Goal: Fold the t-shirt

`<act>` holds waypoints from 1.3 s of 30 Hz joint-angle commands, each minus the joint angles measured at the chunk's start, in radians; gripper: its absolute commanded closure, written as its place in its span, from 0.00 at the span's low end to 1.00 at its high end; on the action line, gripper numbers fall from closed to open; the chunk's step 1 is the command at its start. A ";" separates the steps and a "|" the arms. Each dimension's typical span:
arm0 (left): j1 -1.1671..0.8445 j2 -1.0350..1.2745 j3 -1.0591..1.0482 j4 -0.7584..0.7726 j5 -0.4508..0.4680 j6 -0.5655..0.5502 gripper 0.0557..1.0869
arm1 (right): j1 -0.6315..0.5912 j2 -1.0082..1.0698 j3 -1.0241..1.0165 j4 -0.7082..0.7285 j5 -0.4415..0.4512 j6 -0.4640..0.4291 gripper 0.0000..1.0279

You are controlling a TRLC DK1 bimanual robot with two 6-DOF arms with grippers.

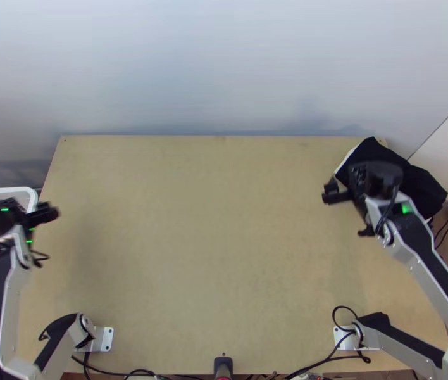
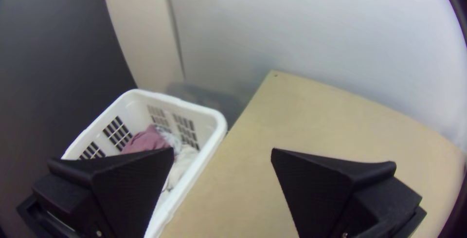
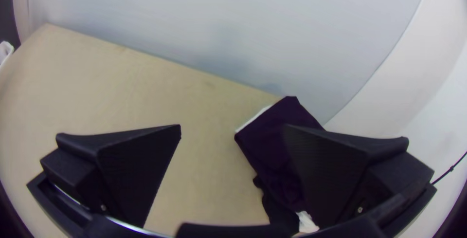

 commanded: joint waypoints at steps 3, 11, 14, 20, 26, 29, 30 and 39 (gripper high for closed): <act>0.328 0.188 0.058 -0.032 0.064 0.147 0.05 | -0.009 0.134 0.243 -0.018 -0.048 0.012 0.04; 0.434 0.576 0.346 -0.001 0.076 0.215 0.11 | -0.043 0.169 0.323 -0.098 -0.022 0.052 0.05; 0.489 0.763 0.535 -0.075 0.105 0.241 0.14 | -0.055 0.167 0.325 -0.145 0.045 0.058 0.05; 0.537 1.013 0.734 -0.153 0.123 0.380 0.14 | -0.046 0.135 0.331 -0.158 0.073 0.047 0.10; 0.572 1.175 0.845 -0.238 0.108 0.481 0.17 | -0.043 0.129 0.334 -0.179 0.073 0.041 0.10; 0.598 1.228 0.894 -0.244 0.099 0.500 0.17 | -0.038 0.126 0.334 -0.187 0.073 0.041 0.10; 0.606 1.245 0.915 -0.257 0.093 0.500 0.17 | -0.037 0.124 0.335 -0.188 0.073 0.041 0.10; 0.641 1.319 0.937 -0.371 0.053 0.477 0.17 | -0.034 0.129 0.335 -0.191 0.073 0.044 0.10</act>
